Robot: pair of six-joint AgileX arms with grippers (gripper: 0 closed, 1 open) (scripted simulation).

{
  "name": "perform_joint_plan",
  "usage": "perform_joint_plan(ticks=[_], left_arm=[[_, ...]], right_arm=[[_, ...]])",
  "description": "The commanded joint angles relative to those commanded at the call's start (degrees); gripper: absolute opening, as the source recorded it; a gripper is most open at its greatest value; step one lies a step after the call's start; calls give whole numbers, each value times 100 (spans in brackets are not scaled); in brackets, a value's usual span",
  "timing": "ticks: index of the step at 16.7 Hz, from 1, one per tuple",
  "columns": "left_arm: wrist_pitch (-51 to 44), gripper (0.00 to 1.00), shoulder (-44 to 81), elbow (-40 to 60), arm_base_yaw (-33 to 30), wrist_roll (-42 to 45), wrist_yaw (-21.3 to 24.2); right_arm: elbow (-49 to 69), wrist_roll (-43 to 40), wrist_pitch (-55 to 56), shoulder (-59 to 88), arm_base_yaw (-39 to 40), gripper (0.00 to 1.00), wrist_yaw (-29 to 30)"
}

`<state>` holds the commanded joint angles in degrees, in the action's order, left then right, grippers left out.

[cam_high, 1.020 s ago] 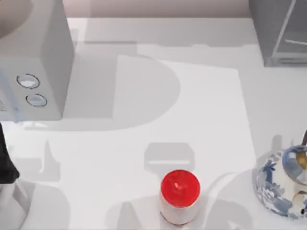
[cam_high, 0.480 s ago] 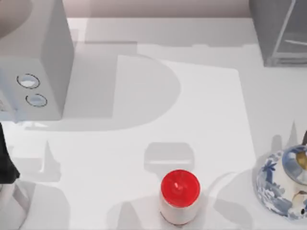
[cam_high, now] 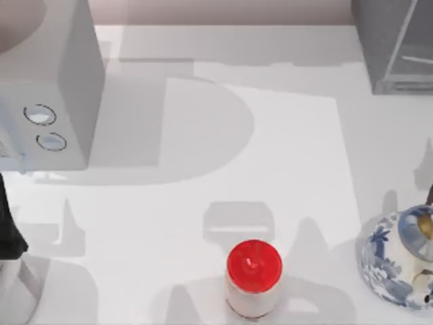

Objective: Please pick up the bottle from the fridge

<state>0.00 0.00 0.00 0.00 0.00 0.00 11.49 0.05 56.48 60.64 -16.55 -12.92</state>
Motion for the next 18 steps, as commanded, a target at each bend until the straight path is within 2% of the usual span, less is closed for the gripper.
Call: perform_joint_plan(ticks=[4, 8, 12, 18], left_arm=[[0, 100, 0, 0, 0, 0, 0], [0, 100, 0, 0, 0, 0, 0], [0, 100, 0, 0, 0, 0, 0], [0, 100, 0, 0, 0, 0, 0]], right_arm=[[-89, 57, 1840, 2265, -613, 100, -678], [-130, 91, 3099, 3702, -1118, 100, -1285], [-98, 98, 3599, 4193, -1386, 100, -1632], [-89, 97, 3602, 4204, -1372, 100, -1637]])
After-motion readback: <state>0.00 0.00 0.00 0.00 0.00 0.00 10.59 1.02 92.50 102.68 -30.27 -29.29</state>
